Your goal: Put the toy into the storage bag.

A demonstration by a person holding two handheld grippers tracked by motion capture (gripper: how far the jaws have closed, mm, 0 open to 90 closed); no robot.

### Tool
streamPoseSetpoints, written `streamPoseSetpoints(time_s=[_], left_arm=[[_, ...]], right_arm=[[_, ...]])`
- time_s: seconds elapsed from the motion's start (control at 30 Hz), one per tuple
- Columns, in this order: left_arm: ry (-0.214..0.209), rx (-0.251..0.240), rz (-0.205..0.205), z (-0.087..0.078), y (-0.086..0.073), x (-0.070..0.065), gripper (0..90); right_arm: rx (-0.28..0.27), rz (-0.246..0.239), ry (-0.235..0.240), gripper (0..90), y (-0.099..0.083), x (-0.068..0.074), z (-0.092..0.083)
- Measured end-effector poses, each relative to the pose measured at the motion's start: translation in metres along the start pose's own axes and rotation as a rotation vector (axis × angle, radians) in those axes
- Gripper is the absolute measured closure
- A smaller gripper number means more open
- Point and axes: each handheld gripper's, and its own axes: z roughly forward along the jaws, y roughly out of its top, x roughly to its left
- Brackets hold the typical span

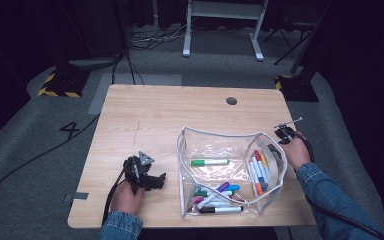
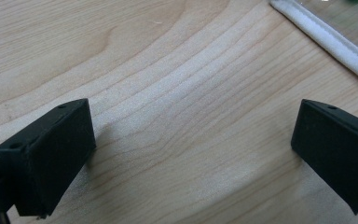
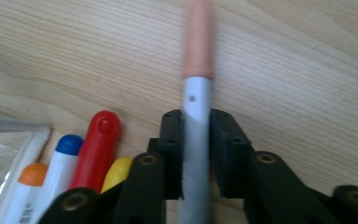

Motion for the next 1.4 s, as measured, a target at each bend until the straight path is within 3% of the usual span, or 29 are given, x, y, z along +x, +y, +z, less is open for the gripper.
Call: streamPoseSetpoints(time_s=[0.23,0.4,0.7,1.1,1.4], left_arm=[[0.0,0.001,-0.001,0.0,0.0,0.0,0.0],[-0.001,0.001,-0.001,0.0,0.0,0.0,0.0],[0.0,0.001,-0.001,0.0,0.0,0.0,0.0],[0.0,0.001,-0.001,0.0,0.0,0.0,0.0],[0.0,0.001,-0.001,0.0,0.0,0.0,0.0]], right_arm=[[0.007,0.01,0.004,77.3,0.0,-0.002,-0.006],[-0.03,-0.002,0.021,77.3,0.003,-0.002,-0.027],[-0.081,-0.083,0.056,77.4,0.008,0.01,-0.074],[-0.136,-0.198,0.097,77.4,0.012,0.042,-0.139],[-0.183,-0.34,0.159,77.4,0.01,0.085,-0.185]])
